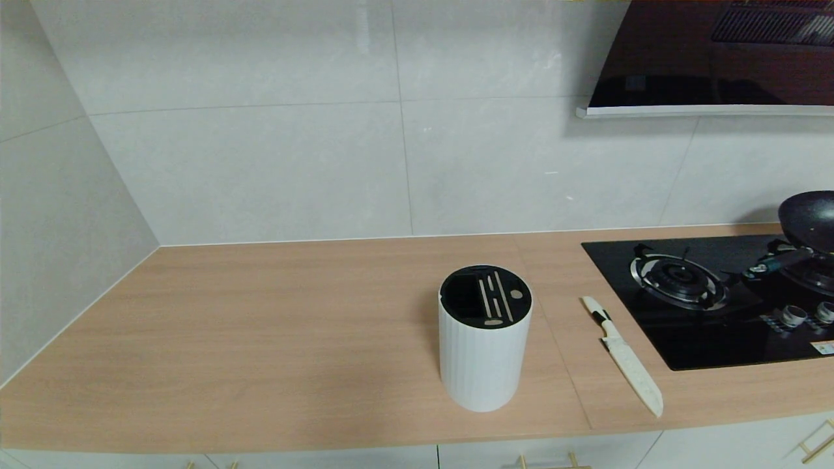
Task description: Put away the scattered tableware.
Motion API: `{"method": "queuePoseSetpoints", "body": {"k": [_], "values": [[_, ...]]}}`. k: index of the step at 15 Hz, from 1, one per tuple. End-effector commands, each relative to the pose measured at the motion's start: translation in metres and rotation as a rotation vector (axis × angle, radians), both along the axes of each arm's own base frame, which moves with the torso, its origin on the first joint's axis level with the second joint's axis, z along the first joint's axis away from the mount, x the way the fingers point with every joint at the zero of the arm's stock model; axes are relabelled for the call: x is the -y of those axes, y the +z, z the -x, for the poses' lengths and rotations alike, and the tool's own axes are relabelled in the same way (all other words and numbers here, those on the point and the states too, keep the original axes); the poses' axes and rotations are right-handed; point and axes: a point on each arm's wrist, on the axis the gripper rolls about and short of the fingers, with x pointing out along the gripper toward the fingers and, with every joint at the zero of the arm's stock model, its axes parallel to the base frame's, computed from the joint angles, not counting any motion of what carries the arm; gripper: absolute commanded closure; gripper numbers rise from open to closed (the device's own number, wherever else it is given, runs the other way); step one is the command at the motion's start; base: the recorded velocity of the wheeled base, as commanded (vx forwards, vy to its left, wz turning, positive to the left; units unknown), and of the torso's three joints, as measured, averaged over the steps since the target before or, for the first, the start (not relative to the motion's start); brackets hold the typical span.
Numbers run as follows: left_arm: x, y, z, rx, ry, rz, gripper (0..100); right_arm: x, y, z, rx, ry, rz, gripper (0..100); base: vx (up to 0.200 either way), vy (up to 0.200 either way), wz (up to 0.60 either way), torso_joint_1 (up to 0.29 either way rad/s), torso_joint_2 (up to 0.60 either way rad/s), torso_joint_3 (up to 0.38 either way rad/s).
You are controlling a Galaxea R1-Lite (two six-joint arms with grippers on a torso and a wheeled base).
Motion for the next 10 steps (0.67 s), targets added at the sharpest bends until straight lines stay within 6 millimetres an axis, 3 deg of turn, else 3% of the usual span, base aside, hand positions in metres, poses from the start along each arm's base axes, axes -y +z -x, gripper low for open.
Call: {"method": "queuePoseSetpoints", "body": {"k": [1,4,8,10], "values": [[0.000,0.000,0.000,0.000,0.001,0.001,0,-0.004,0.027,-0.064,-0.277,0.060,0.022,0,0.000,0.000,0.00,0.000,0.00,0.000],[0.000,0.000,0.000,0.000,0.001,0.001,0,-0.008,0.028,-0.137,-0.396,0.062,0.030,0,0.000,0.000,0.00,0.000,0.00,0.000],[0.000,0.000,0.000,0.000,0.001,0.001,0,-0.013,-0.009,-0.235,-0.404,0.027,0.064,0,0.000,0.000,0.00,0.000,0.00,0.000],[0.000,0.000,0.000,0.000,0.001,0.001,0,-0.013,-0.027,-0.265,-0.408,-0.030,0.116,0,0.000,0.000,0.00,0.000,0.00,0.000]]}}
